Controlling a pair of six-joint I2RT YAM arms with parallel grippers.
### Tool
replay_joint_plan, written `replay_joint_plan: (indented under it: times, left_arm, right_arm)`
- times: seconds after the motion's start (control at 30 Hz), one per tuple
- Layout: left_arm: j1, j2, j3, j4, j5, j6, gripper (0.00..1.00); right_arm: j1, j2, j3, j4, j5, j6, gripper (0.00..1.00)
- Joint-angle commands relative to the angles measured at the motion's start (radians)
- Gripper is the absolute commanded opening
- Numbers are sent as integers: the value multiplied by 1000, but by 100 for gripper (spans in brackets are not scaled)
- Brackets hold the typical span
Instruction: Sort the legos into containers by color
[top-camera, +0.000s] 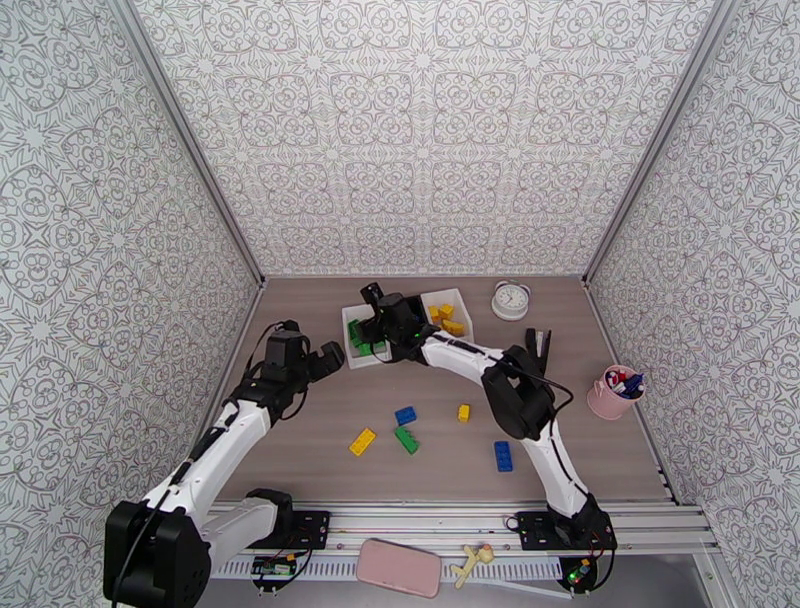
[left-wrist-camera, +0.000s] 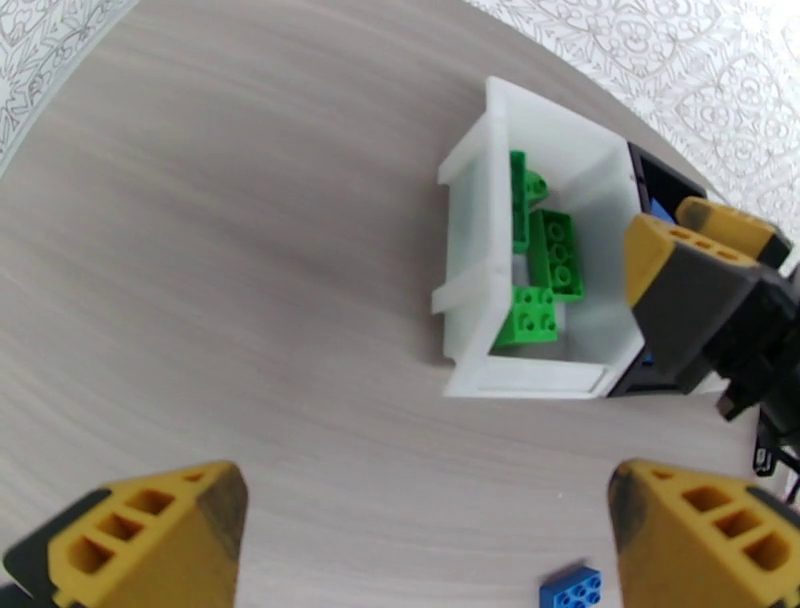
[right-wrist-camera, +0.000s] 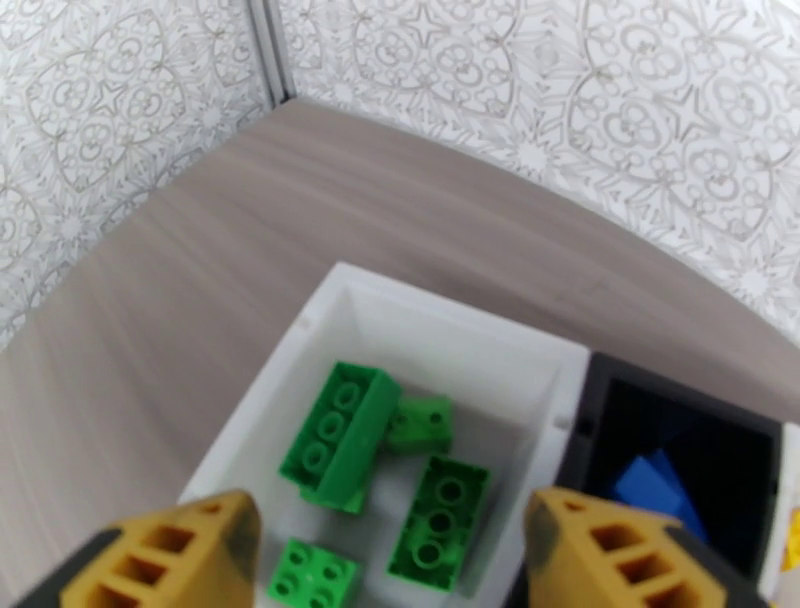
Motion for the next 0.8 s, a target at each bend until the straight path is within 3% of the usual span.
replay_joint_plan:
  times: [0.0,0.37,0.6,0.77]
  left_arm:
    - [-49,19,51,-82,-48,44,100]
    - [-304,62,89,-297,-84,106,100]
    - [-467,138,18,-304,-27,-24,100]
    - [-551,184,3,-328,-2,-44,100]
  right_arm:
    - [-8,-150,-120,117,34,-42,80]
    - [-97,-490,-558,240,-160,-129,88]
    - [-119,-578,-648,171,-183,-199,90]
    - [-125,-588,-661,150,-178,-212,90]
